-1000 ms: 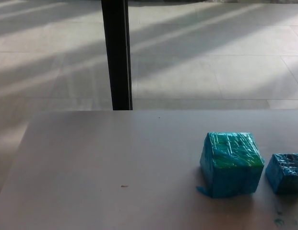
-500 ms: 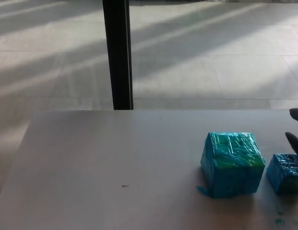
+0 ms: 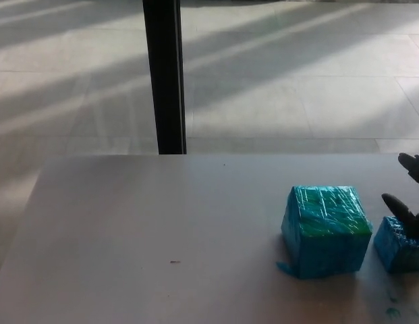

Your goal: The robot uses its right hand to pick up the small cube kept on the middle on the desk and place it on the bigger cube kept next to it

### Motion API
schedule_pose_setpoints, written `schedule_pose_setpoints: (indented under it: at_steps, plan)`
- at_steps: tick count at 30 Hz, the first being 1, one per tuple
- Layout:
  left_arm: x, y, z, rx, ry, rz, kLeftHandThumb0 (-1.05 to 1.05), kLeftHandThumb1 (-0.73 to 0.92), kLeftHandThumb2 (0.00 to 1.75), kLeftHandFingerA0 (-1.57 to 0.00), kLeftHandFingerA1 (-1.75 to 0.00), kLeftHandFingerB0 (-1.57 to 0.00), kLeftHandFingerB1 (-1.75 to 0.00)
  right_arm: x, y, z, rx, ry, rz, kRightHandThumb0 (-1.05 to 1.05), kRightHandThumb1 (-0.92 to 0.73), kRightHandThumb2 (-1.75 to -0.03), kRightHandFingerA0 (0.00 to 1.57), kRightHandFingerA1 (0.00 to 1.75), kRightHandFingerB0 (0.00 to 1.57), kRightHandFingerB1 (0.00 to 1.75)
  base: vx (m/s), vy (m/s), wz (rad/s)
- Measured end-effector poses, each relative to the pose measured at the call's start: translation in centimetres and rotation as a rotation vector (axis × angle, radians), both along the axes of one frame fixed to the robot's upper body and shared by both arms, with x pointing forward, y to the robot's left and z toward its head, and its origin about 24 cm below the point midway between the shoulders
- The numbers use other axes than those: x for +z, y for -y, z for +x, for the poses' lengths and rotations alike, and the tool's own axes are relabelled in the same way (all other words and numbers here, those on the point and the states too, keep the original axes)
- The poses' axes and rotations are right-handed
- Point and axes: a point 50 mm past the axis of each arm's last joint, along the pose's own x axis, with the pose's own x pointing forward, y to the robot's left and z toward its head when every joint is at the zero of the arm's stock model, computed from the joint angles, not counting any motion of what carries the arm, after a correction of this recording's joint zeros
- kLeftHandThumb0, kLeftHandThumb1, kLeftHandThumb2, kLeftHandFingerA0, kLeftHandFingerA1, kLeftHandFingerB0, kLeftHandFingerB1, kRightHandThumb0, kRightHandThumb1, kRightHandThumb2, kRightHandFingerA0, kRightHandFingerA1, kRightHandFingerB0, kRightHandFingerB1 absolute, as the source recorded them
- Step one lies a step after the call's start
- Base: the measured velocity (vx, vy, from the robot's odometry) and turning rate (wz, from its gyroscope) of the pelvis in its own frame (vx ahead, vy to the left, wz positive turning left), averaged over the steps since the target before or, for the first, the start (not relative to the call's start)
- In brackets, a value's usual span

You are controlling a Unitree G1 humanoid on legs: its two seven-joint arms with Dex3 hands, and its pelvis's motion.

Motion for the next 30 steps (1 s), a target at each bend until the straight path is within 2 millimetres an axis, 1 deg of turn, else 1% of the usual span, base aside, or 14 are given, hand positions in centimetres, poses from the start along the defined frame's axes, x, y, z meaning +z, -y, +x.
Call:
schedule_pose_setpoints:
  at_steps: [1,4,5,8,9,10,13,14,16,19,20,24,27,30]
  plan:
    - [0.0,0.0,0.0,-0.001,-0.001,0.000,-0.67,0.56,1.02,-0.42,-0.64,-0.52,-0.61,-0.1,0.0,0.2,-0.001,-0.008,-0.015,-1.05,-0.66,-1.06,0.00,0.21,0.00,0.02,0.00,0.000,0.00]
    - [-0.1,0.1,0.0,-0.024,-0.016,0.005,-0.67,0.56,1.02,-0.42,-0.64,-0.52,-0.61,-0.6,-0.2,0.8,-0.002,-0.035,-0.060,-1.05,-0.66,-1.06,0.00,0.22,0.00,0.03,0.00,0.000,0.00]
    - [-0.1,0.1,0.1,-0.032,-0.019,0.007,-0.68,0.68,0.61,-0.54,-0.56,-0.60,-0.42,-0.9,-0.2,0.9,-0.001,-0.045,-0.073,-1.05,-0.66,-1.05,0.00,0.21,0.00,0.03,0.00,0.000,0.00]
    - [-0.1,0.1,0.1,-0.027,-0.017,0.019,-0.72,0.69,0.60,-0.35,-0.59,-0.53,-0.51,-1.5,-0.6,1.3,0.006,-0.073,-0.105,-1.05,-0.64,-1.01,0.00,0.16,0.00,0.01,0.00,0.000,0.00]
    - [-0.1,0.1,0.2,-0.027,-0.016,0.023,-0.67,0.67,0.61,-0.51,-0.62,-0.61,-0.54,-1.7,-0.7,1.4,0.008,-0.081,-0.113,-1.05,-0.65,-1.01,0.00,0.15,0.00,0.03,0.00,0.000,0.00]
    - [-0.1,0.1,0.2,-0.028,-0.013,0.024,-0.67,0.66,0.60,-0.37,-0.56,-0.56,-0.47,-1.9,-0.8,1.5,0.010,-0.089,-0.122,-1.05,-0.65,-1.01,0.00,0.11,0.00,0.01,0.00,0.000,0.00]
    - [0.0,0.0,0.3,-0.025,-0.004,0.029,-0.70,0.67,0.60,-0.62,-0.71,-0.72,-0.67,-2.7,-0.6,1.8,-0.001,-0.130,-0.155,-1.05,-0.65,-0.99,0.00,0.10,0.00,0.00,0.00,0.000,0.00]
    - [0.0,0.1,0.3,-0.030,-0.006,0.033,-0.70,0.67,0.60,-0.62,-0.71,-0.72,-0.67,-2.9,-0.4,1.8,-0.005,-0.142,-0.164,-1.05,-0.65,-0.99,0.00,0.10,0.00,0.00,0.00,0.000,0.00]
    - [0.0,0.0,0.3,-0.025,-0.003,0.034,-0.68,0.69,0.61,-0.42,-0.62,-0.55,-0.52,-3.5,0.0,1.8,-0.015,-0.171,-0.184,-1.03,-0.64,-0.96,0.00,0.09,0.00,0.01,0.00,0.000,0.00]
    - [0.0,0.0,0.3,-0.025,0.000,0.035,-0.70,0.64,0.60,-0.49,-0.59,-0.61,-0.48,-4.1,0.2,1.7,-0.013,-0.195,-0.209,-1.05,-0.65,-0.97,0.00,0.14,0.00,0.02,0.00,0.000,0.00]
    - [0.0,0.0,0.4,-0.024,0.002,0.036,-0.67,0.63,0.59,-0.64,-0.74,-0.69,-0.60,-4.2,0.2,1.6,-0.007,-0.198,-0.215,-1.05,-0.66,-0.98,0.00,0.15,0.00,0.04,0.00,0.000,0.00]
    - [0.0,0.0,0.7,-0.016,0.011,0.038,-0.69,0.67,0.60,-0.51,-0.67,-0.58,-0.51,-4.3,0.1,1.8,0.020,-0.207,-0.249,-1.05,-0.64,-0.98,0.00,0.13,0.00,0.02,0.00,0.000,0.00]
    - [0.1,0.0,0.8,-0.010,0.015,0.038,-0.65,0.64,0.59,-0.52,-0.67,-0.65,-0.59,-4.4,-0.1,1.9,0.042,-0.213,-0.268,-1.05,-0.66,-0.96,0.00,0.08,0.10,0.03,0.00,0.000,0.00]
    - [0.1,-0.1,0.8,0.002,0.021,0.036,-0.68,0.66,0.60,-0.49,-0.60,-0.58,-0.50,-4.5,-0.1,1.8,0.053,-0.216,-0.286,-0.96,-0.61,-0.95,0.00,0.13,0.00,0.11,0.00,0.000,0.00]
